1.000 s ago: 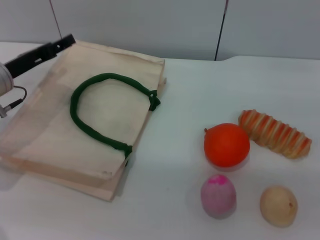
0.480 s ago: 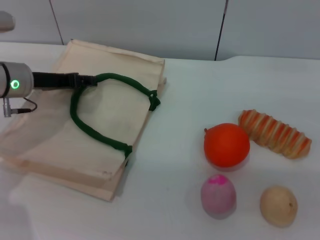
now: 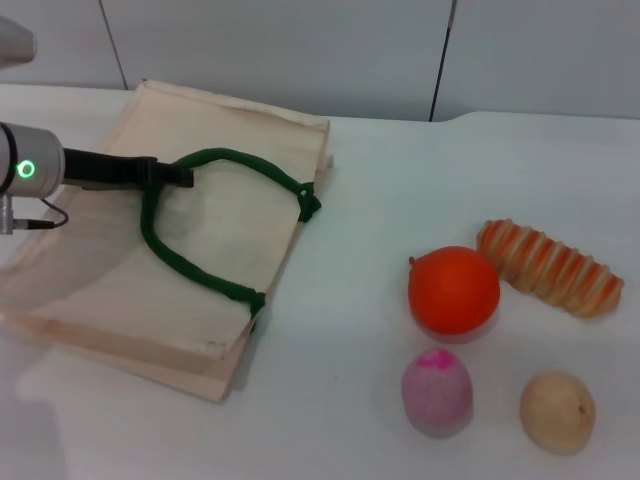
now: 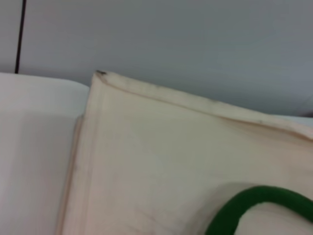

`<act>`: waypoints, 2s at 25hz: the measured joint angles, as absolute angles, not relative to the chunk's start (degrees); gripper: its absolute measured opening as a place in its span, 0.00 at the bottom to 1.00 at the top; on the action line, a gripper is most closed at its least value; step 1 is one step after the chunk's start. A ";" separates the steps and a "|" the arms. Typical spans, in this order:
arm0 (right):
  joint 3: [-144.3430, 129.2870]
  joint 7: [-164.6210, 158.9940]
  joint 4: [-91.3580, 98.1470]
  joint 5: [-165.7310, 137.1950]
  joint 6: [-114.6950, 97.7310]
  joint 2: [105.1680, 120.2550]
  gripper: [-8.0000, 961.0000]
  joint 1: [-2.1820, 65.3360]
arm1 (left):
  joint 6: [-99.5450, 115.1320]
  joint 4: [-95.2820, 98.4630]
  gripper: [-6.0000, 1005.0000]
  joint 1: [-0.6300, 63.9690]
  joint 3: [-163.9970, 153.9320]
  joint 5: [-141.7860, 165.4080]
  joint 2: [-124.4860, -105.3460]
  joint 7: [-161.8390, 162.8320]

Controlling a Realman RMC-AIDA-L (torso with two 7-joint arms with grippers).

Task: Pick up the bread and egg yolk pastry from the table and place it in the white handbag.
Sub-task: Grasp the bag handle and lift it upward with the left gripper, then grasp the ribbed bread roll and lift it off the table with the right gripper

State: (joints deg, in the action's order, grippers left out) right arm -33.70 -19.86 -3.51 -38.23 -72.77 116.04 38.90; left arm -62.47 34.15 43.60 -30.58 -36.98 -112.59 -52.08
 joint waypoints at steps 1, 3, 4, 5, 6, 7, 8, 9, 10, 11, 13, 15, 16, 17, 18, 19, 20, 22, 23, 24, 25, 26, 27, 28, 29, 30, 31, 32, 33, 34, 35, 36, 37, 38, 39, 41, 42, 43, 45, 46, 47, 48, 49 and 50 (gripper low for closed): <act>-33.67 -19.86 -3.51 -38.23 -72.77 116.03 0.86 38.91 | -62.59 34.10 0.70 43.70 -30.58 -36.57 -112.58 -52.00; -33.65 -19.86 -3.51 -38.23 -72.77 116.02 0.86 38.99 | -62.89 33.85 0.70 43.92 -30.59 -35.66 -112.56 -51.87; -33.66 -19.86 -3.51 -38.23 -72.77 116.02 0.86 39.05 | -63.02 33.55 0.70 44.10 -30.59 -35.23 -112.51 -51.84; -33.66 -19.86 -3.51 -38.23 -72.77 116.02 0.86 39.12 | -63.00 33.14 0.70 44.35 -30.59 -34.83 -112.41 -51.83; -33.65 -19.86 -3.51 -38.23 -72.77 116.02 0.86 39.18 | -62.95 32.74 0.70 44.58 -30.59 -34.53 -112.31 -51.83; -33.66 -19.86 -3.51 -38.23 -72.77 116.01 0.86 39.22 | -62.83 32.39 0.70 44.80 -30.59 -34.27 -112.23 -51.85; -33.66 -19.86 -3.51 -38.23 -72.79 116.02 0.86 39.23 | -62.61 31.91 0.70 45.05 -30.59 -33.96 -112.14 -51.95; -33.66 -19.91 -3.51 -38.23 -72.82 116.02 0.86 39.26 | -62.45 31.63 0.70 45.26 -30.59 -33.77 -112.10 -52.03; -33.66 -20.01 -3.51 -38.23 -72.84 116.01 0.86 39.30 | -62.27 31.38 0.70 45.50 -30.59 -33.60 -112.09 -52.14; -33.68 -20.14 -3.51 -38.23 -72.85 116.02 0.86 39.33 | -62.08 31.24 0.70 45.68 -30.58 -33.44 -112.09 -52.16; -33.70 -20.35 -3.51 -38.23 -72.87 116.01 0.86 39.38 | -61.72 30.81 0.70 45.95 -30.58 -33.26 -112.09 -52.17; -33.70 -20.37 -3.51 -38.23 -72.88 116.01 0.86 39.38 | -61.66 30.40 0.69 46.06 -30.59 -33.24 -112.09 -52.15; -33.69 -20.38 -3.51 -38.23 -72.89 116.01 0.86 39.38 | -61.65 30.29 0.69 46.11 -30.58 -33.23 -112.09 -52.12; -33.68 -20.38 -3.51 -38.23 -72.89 116.01 0.86 39.38 | -61.64 30.25 0.69 46.12 -30.58 -33.22 -112.09 -52.01; -33.67 -20.39 -3.51 -38.23 -72.89 116.01 0.86 39.39 | -61.61 30.25 0.69 46.12 -30.57 -33.21 -112.09 -51.89; -33.66 -20.39 -3.51 -38.23 -72.89 116.01 0.86 39.40 | -61.55 30.24 0.69 46.13 -30.52 -33.21 -112.09 -51.80; -33.66 -20.39 -3.51 -38.23 -72.89 116.01 0.86 39.42 | -61.37 30.23 0.69 46.13 -30.46 -33.21 -112.09 -51.61; -33.67 -20.39 -3.51 -38.23 -72.89 116.01 0.86 39.46 | -60.64 30.23 0.65 46.14 -30.29 -33.28 -112.17 -51.05; -33.71 -20.39 -3.51 -38.23 -72.88 116.01 0.86 39.46 | -60.41 30.23 0.62 46.14 -30.31 -33.29 -112.22 -50.92; -33.75 -20.39 -3.51 -38.23 -72.88 116.01 0.86 39.46 | -60.21 30.23 0.58 46.14 -30.37 -33.29 -112.27 -50.76; -33.78 -20.40 -3.51 -38.23 -72.88 116.01 0.86 39.46 | -60.14 30.23 0.55 46.14 -30.45 -33.29 -112.31 -50.76; -33.80 -20.39 -3.51 -38.23 -72.90 116.01 0.86 39.46 | -60.04 30.23 0.51 46.15 -30.53 -33.28 -112.36 -50.82; -33.81 -20.39 -3.51 -38.23 -72.96 116.01 0.86 39.46 | -59.91 30.23 0.48 46.15 -30.55 -33.29 -112.40 -50.90; -33.81 -20.39 -3.51 -38.23 -73.06 116.01 0.86 39.47 | -59.79 30.23 0.43 46.15 -30.56 -33.33 -112.46 -50.97; -33.82 -20.39 -3.51 -38.23 -73.14 116.01 0.86 39.47 | -59.66 30.23 0.38 46.15 -30.57 -33.40 -112.50 -51.00; -33.83 -20.38 -3.51 -38.23 -73.19 116.01 0.85 39.47 | -59.63 30.23 0.33 46.15 -30.58 -33.50 -112.54 -50.99; -33.83 -20.30 -3.51 -38.23 -73.25 116.01 0.85 39.46 | -59.79 30.23 0.29 46.16 -30.57 -33.60 -112.55 -50.97; -33.83 -20.10 -3.51 -38.23 -73.34 116.01 0.85 39.47 | -60.09 30.23 0.24 46.20 -30.55 -33.69 -112.55 -50.97; -33.79 -19.84 -3.49 -38.20 -73.43 116.03 0.85 39.46 | -60.37 30.23 0.22 46.26 -30.40 -33.81 -112.54 -51.01; -33.73 -19.59 -3.44 -38.14 -73.57 116.08 0.85 39.44 | -60.62 30.23 0.20 46.33 -30.23 -34.07 -112.55 -51.17; -33.65 -19.48 -3.40 -38.08 -73.72 116.10 0.85 39.37 | -60.74 30.23 0.18 46.37 -30.08 -34.49 -112.55 -51.58; -33.55 -19.34 -3.37 -37.96 -74.12 116.14 0.85 39.23 | -60.81 30.23 0.16 46.37 -30.02 -35.55 -112.61 -52.33; -33.46 -19.28 -3.35 -37.84 -74.54 116.16 0.85 39.08 | -60.90 30.23 0.14 46.35 -30.01 -36.43 -112.63 -52.84; -33.38 -19.32 -3.35 -37.78 -74.89 116.18 0.85 38.96 | -61.43 30.28 0.12 46.14 -30.00 -38.17 -112.63 -53.94; -33.32 -19.50 -3.36 -37.74 -75.31 116.20 0.85 38.79 | -62.09 30.37 0.12 45.81 -29.99 -40.17 -112.63 -55.22; -33.81 -20.48 -3.41 -38.10 -75.64 116.15 0.85 38.60 | -63.11 30.52 0.12 45.36 -29.98 -42.69 -112.63 -56.83; -34.26 -21.15 -3.40 -38.51 -75.68 116.12 0.85 38.56 | -66.18 30.78 0.12 44.27 -29.94 -48.15 -112.47 -60.53; -35.20 -22.15 -3.16 -39.63 -75.68 115.99 0.85 38.55 | -67.38 30.79 0.12 43.88 -29.92 -50.28 -112.33 -61.90; -37.55 -25.67 -1.66 -43.37 -75.60 115.63 0.85 38.52 | -68.58 30.83 0.12 43.49 -29.91 -52.21 -112.16 -63.20; -38.93 -28.60 -0.19 -46.06 -75.24 115.42 0.85 38.46 | -71.75 30.84 0.12 42.40 -29.90 -56.81 -111.67 -66.34; -40.50 -32.38 1.81 -49.34 -74.67 115.10 0.85 38.38 | -74.71 30.72 0.12 41.59 -29.88 -60.44 -111.12 -69.18; -41.95 -36.87 4.22 -53.01 -73.86 114.70 0.85 38.27 | -75.50 30.63 0.12 41.36 -29.88 -61.51 -110.99 -69.94; -43.16 -41.19 6.73 -57.14 -72.98 114.37 0.85 38.17 | -76.97 30.46 0.12 40.97 -29.88 -63.50 -110.76 -71.21; -44.01 -45.27 9.33 -61.25 -72.18 114.02 0.85 38.09 | -78.10 30.34 0.12 40.57 -29.88 -65.17 -110.60 -72.43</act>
